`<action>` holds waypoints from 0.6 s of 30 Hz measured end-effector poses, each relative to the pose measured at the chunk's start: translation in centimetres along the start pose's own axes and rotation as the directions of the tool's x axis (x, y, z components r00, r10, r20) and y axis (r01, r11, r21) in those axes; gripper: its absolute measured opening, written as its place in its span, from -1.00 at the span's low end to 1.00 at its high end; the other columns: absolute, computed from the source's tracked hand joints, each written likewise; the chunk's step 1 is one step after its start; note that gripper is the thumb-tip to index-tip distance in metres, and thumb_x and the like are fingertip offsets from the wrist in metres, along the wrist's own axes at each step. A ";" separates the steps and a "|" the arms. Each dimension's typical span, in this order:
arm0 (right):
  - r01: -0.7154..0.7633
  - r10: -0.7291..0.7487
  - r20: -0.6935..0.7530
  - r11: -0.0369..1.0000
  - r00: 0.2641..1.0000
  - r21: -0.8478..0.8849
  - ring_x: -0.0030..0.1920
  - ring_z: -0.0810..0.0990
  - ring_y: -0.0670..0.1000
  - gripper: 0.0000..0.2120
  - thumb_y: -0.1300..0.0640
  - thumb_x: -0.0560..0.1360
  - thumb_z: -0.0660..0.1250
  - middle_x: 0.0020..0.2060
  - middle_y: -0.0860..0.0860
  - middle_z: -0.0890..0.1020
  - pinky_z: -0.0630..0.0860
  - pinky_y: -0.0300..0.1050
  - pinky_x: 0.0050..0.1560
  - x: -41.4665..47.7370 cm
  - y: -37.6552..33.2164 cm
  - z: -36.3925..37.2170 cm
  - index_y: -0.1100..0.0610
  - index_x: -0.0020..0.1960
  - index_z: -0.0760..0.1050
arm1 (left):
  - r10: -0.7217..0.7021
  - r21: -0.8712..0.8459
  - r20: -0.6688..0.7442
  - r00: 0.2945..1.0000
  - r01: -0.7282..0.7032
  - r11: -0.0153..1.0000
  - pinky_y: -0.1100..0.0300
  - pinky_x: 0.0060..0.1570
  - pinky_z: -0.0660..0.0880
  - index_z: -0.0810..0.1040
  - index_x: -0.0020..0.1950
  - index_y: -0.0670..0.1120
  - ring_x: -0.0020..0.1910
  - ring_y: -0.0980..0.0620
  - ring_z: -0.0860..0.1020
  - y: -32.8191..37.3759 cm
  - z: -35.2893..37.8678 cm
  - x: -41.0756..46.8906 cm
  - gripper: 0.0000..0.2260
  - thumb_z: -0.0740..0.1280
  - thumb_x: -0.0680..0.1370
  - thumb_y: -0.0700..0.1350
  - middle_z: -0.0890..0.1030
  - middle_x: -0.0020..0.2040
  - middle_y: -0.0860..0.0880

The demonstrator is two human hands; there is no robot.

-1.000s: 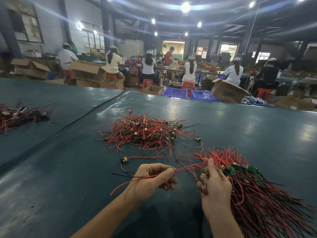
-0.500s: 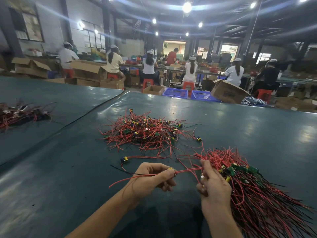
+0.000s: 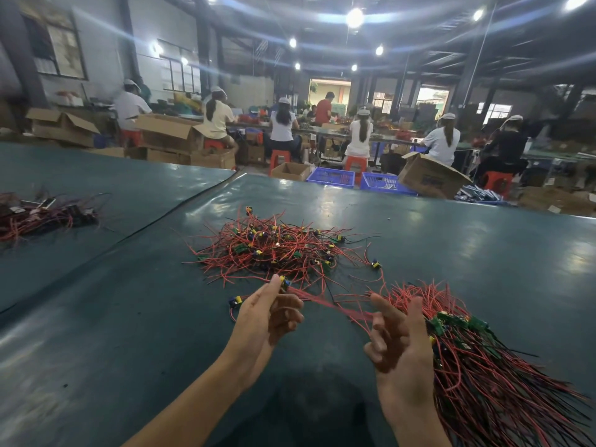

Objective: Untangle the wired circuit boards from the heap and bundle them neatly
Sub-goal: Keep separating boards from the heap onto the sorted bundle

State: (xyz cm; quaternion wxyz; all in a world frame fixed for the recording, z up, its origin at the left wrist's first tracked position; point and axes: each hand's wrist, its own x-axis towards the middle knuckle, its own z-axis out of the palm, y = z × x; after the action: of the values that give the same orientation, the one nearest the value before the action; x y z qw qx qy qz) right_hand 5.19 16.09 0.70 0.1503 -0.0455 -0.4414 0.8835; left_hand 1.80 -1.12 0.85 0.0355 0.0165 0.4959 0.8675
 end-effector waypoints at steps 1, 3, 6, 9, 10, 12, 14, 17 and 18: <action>-0.015 0.014 0.015 1.000 1.000 0.027 -0.54 0.26 -0.13 -0.41 -0.31 0.38 0.19 -0.42 -0.02 0.45 0.19 -0.32 -0.58 0.0 0.0 0.0 0.20 -0.10 0.67 | -0.023 -0.021 0.022 1.000 0.023 1.000 0.15 -0.28 0.45 0.57 -0.28 -0.07 -0.38 0.01 0.54 0.1 -0.1 0.0 -0.73 0.30 0.46 0.10 0.59 -0.31 -0.09; -0.049 0.049 0.038 0.999 0.998 0.001 -0.54 0.25 -0.13 -0.34 -0.36 0.38 0.13 -0.42 -0.02 0.45 0.19 -0.32 -0.58 -0.2 0.2 0.0 0.19 -0.11 0.69 | -0.076 -0.056 0.119 0.990 0.083 0.995 0.10 -0.25 0.40 0.50 -0.35 -0.06 -0.39 -0.02 0.50 0.2 -0.3 -0.1 -0.73 0.28 0.43 0.09 0.51 -0.36 -0.08; -0.101 0.118 0.056 0.965 0.991 -0.242 -0.53 0.21 -0.11 -0.40 -0.30 0.38 0.19 -0.47 -0.05 0.40 0.14 -0.25 -0.52 -0.6 1.0 0.6 0.20 -0.14 0.71 | -0.184 -0.005 0.293 0.938 0.194 0.981 0.08 -0.29 0.35 0.41 -0.47 -0.07 -0.44 -0.06 0.45 0.0 0.1 -0.2 -0.73 0.32 0.38 0.01 0.40 -0.46 -0.07; -0.122 0.188 0.128 0.906 0.974 -0.406 -0.55 0.22 -0.11 -0.59 -0.17 0.35 0.33 -0.54 -0.05 0.34 0.12 -0.25 -0.50 -1.7 1.8 1.7 0.17 -0.20 0.72 | -0.315 0.143 0.385 0.868 0.281 0.949 0.15 -0.32 0.43 0.57 -0.46 -0.10 -0.48 0.00 0.47 -0.2 0.7 -0.4 -0.71 0.25 0.38 0.02 0.41 -0.51 -0.03; -0.125 0.205 0.160 0.905 0.966 -0.408 -0.59 0.27 -0.12 -0.64 -0.12 0.34 0.36 -0.57 -0.04 0.38 0.17 -0.28 -0.54 -2.0 2.0 2.1 0.18 -0.25 0.71 | -0.341 0.197 0.387 0.857 0.285 0.938 0.17 -0.33 0.45 0.62 -0.37 -0.12 -0.48 0.03 0.46 -0.3 0.7 -0.6 -0.71 0.25 0.39 0.03 0.43 -0.50 -0.02; -0.123 0.212 0.202 0.916 0.956 -0.382 -0.62 0.39 -0.12 -0.71 -0.01 0.35 0.37 -0.60 0.00 0.48 0.30 -0.32 -0.58 -2.3 2.0 2.4 0.20 -0.33 0.67 | -0.372 0.296 0.376 0.849 0.270 0.916 0.19 -0.32 0.46 0.61 -0.14 -0.20 -0.45 0.06 0.48 -0.4 0.7 -0.9 -0.68 0.29 0.42 0.05 0.47 -0.47 -0.02; -0.128 0.205 0.185 0.925 0.961 -0.358 -0.61 0.42 -0.13 -0.76 0.04 0.34 0.38 -0.60 -0.01 0.49 0.35 -0.32 -0.57 -2.2 2.0 2.4 0.20 -0.33 0.66 | -0.365 0.352 0.356 0.860 0.239 0.905 0.21 -0.31 0.48 0.56 -0.05 -0.22 -0.42 0.06 0.50 -0.5 0.6 -1.0 -0.64 0.37 0.45 0.10 0.52 -0.42 -0.04; -0.164 0.205 0.097 0.931 0.974 -0.328 -0.59 0.44 -0.10 -0.81 0.08 0.35 0.41 -0.60 -0.02 0.48 0.43 -0.24 -0.55 -1.7 2.0 1.9 0.19 -0.31 0.69 | -0.309 0.396 0.338 0.889 0.164 0.904 0.24 -0.30 0.50 0.68 -0.16 -0.13 -0.40 0.07 0.55 -0.6 0.5 -1.3 -0.73 0.42 0.43 0.08 0.60 -0.34 -0.05; -0.169 0.205 0.074 0.927 0.976 -0.334 -0.53 0.50 -0.08 -0.82 0.11 0.40 0.42 -0.57 0.02 0.53 0.50 -0.17 -0.49 -1.5 2.0 1.7 0.18 -0.30 0.70 | -0.293 0.414 0.342 0.893 0.136 0.900 0.25 -0.30 0.50 0.70 -0.21 -0.10 -0.39 0.07 0.56 -0.6 0.5 -1.4 -0.75 0.40 0.42 0.07 0.61 -0.34 -0.03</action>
State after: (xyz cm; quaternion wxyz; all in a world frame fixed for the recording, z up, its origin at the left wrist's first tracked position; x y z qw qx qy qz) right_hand 5.83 13.18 0.08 0.0319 -0.0641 -0.5823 0.8098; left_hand 3.28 -0.45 0.57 0.2287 0.1424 0.6352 0.7238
